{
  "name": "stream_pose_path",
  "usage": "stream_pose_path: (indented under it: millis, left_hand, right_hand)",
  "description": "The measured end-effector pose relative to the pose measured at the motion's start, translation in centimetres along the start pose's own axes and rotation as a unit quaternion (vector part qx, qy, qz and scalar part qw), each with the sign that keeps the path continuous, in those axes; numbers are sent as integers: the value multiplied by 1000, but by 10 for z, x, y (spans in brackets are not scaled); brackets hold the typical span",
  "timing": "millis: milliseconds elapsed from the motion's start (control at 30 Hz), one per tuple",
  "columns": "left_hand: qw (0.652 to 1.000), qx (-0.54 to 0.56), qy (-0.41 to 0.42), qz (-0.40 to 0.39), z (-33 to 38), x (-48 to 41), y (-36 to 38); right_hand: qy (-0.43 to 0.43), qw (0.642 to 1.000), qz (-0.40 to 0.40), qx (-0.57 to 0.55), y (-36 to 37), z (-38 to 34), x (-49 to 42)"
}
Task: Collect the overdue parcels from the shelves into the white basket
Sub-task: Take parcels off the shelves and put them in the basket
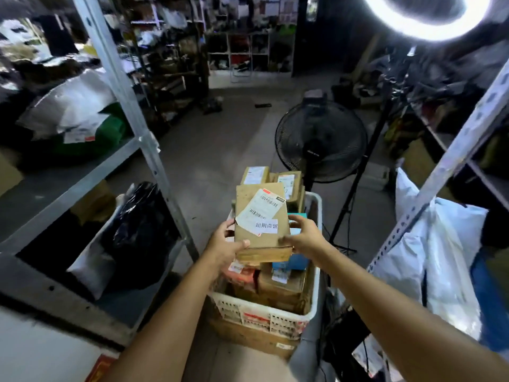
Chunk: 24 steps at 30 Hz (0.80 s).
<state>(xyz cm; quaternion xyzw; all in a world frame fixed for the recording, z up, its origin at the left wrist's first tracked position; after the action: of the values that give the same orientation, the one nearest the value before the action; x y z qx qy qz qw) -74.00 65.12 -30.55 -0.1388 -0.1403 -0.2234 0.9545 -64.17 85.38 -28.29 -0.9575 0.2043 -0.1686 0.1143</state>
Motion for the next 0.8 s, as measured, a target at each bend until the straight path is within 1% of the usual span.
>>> stream_pose_path:
  millis: [133,233,333,433,600,800]
  left_hand:
    - [999,-20,1,-28,18,-56,17]
    - [997,-50,4,-67,30,-108,29]
    - [992,-86,25,-94,44,-158,40]
    - [990,-80,18,-118,55,-202,52]
    - [985,-79,9,-150,68,-265,68]
    - [984,-90,-11,-156,68,-324,86]
  right_hand:
    - [16,999,37,-13,-20,2,-39]
    - [25,997,68,-14,-31,0,-77]
    - [32,995,94,-24,-41,0,-111]
    - [38,991,124,-18,-52,-6,-143]
    - [53,988,138,-30,-65,-8,-199]
    - [86,985,149,-20,-80,4,-257]
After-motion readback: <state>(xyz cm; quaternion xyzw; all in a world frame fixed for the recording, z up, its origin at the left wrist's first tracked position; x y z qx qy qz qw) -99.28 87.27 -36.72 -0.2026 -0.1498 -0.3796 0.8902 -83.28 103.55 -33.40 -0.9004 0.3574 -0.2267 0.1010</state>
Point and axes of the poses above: each hand's wrist, its own x-axis away from the middle knuckle, its own y-axis out of the palm, z = x × y, the point moved 6 cm from there along -x, towards the middle knuckle, and after that the axes turned 1 degree about z, right-handed, at the moved point
